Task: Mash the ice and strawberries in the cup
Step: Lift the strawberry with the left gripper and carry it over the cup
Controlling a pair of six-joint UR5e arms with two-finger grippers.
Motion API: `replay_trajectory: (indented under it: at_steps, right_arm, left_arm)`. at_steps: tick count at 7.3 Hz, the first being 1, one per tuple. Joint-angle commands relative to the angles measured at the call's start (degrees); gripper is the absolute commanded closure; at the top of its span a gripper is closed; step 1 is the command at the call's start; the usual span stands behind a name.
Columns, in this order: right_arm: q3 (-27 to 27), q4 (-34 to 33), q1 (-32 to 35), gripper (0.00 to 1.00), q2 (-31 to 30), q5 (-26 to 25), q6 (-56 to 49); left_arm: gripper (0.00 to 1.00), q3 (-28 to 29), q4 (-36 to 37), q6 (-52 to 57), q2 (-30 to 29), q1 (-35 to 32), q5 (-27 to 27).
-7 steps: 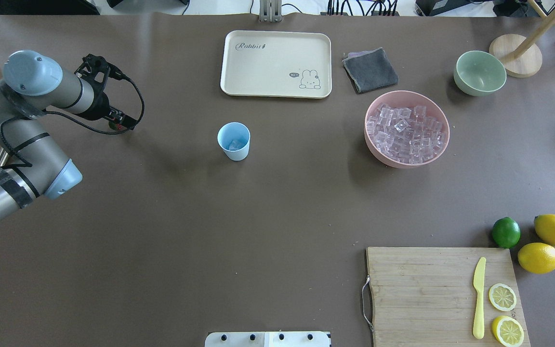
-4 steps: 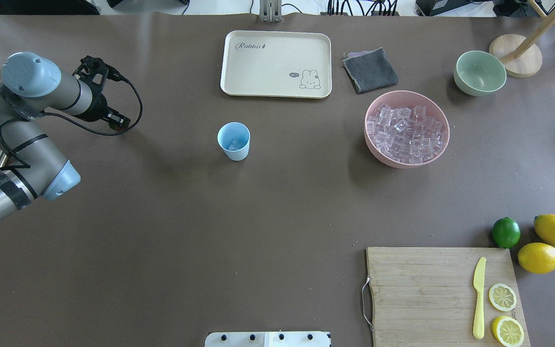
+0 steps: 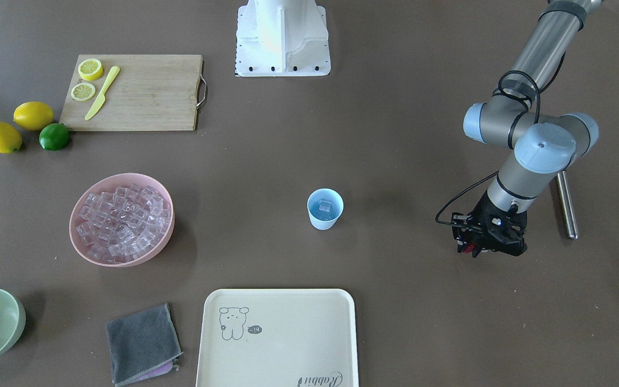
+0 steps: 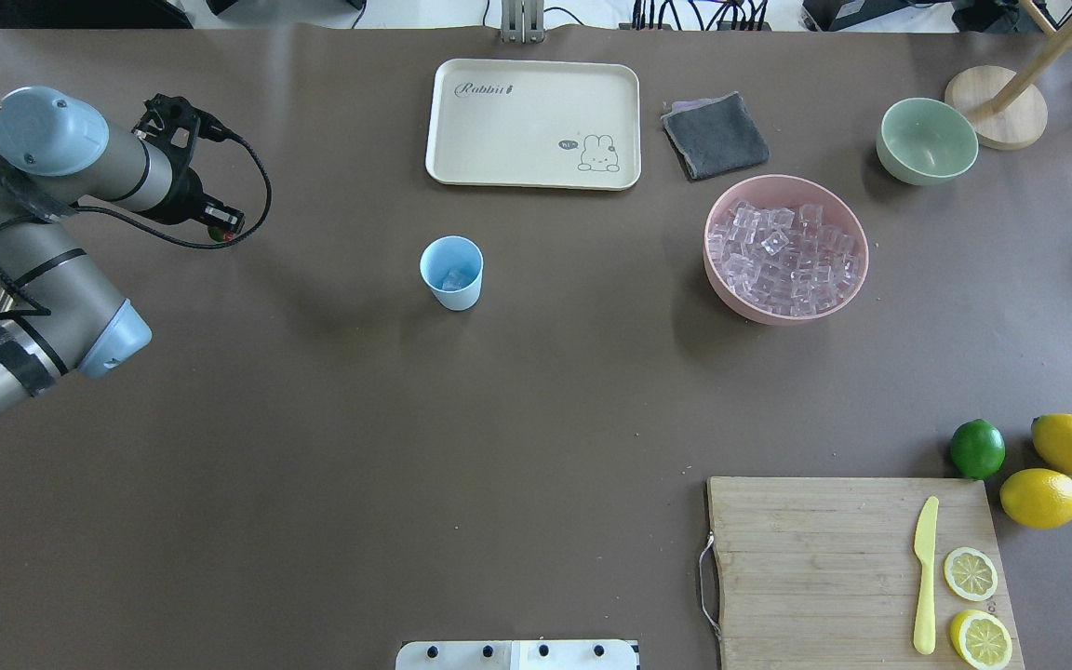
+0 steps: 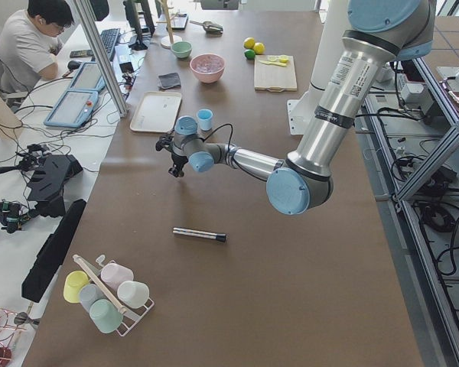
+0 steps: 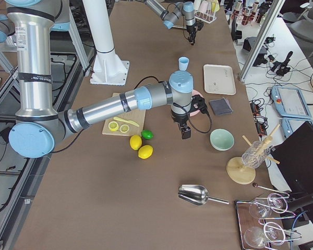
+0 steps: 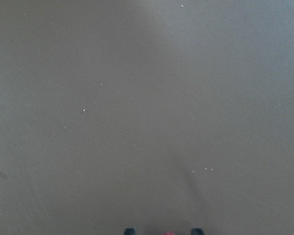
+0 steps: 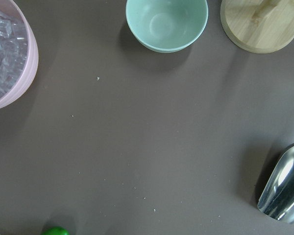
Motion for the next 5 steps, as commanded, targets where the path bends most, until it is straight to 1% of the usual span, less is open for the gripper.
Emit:
replay_trajectory:
  at_steps: [1,2,3,4,5]
  right_arm:
    - [-0.29,0.0,0.0,0.03,-0.02,-0.03,-0.12]
    - [-0.55,0.0,0.0,0.03,-0.02,-0.03,-0.2]
    - [-0.47,0.0,0.0,0.03,0.07,-0.03,0.06]
    - [-0.56,0.0,0.0,0.03,0.07,-0.03,-0.03]
    - [-0.64,0.0,0.0,0.03,0.16,-0.03,0.06]
  left_arm:
    - [1.0,-0.91,3.22,-0.32,-2.91,-1.01,-3.37]
    - [1.0,-4.74,10.3,-0.32,-5.8,-1.27,-5.48]
    - [1.0,-9.65,16.72,-0.32,-7.57,-1.54,-6.46]
    - [1.0,-11.79,19.66,-0.4,-9.85,-1.37,-6.56]
    - [1.0,-11.81,20.12,-2.93,-12.92,-0.32,-6.56]
